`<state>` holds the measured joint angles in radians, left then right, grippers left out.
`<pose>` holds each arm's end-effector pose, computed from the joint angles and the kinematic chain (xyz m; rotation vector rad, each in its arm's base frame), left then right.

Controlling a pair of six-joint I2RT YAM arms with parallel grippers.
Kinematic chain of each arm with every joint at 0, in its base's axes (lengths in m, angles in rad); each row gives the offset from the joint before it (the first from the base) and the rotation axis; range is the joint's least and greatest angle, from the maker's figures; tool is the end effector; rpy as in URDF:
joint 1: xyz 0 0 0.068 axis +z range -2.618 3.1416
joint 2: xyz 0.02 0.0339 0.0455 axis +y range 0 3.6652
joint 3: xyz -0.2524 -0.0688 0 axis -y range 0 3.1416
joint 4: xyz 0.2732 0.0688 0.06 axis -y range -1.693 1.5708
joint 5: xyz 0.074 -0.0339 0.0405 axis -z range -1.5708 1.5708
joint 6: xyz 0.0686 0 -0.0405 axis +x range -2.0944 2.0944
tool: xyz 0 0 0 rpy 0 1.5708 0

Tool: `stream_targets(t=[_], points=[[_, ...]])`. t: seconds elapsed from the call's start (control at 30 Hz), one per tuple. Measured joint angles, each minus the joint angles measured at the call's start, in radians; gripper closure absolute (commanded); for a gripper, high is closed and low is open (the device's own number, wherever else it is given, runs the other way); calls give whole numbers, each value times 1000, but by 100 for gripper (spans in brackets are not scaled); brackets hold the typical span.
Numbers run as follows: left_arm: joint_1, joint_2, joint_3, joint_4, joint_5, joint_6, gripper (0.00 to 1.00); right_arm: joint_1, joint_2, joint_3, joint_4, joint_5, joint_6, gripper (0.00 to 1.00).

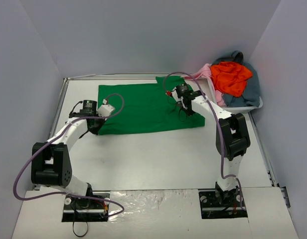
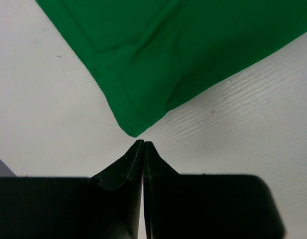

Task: Fold and stack the t-shirts
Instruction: Fold the flattened tshirt in 1/3 of the way

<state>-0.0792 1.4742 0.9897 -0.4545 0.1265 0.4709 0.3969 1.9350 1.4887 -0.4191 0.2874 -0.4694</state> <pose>0.3475 -0.0363 0.1759 0.7283 2.3905 0.0037 0.4436 0.1649 0.1791 -0.8992 2.2517 -0.3824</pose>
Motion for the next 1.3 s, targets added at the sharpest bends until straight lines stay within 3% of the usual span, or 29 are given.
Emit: stream_targets(t=[0.6, 0.83, 1.3], points=[[0, 201, 45, 39, 51, 26, 98, -37, -2, -84, 0, -11, 28, 100], [0, 222, 49, 41, 31, 39, 76, -55, -2, -85, 0, -11, 28, 100], [0, 222, 48, 41, -10, 43, 77, -75, 13, -113, -7, -90, 32, 100]])
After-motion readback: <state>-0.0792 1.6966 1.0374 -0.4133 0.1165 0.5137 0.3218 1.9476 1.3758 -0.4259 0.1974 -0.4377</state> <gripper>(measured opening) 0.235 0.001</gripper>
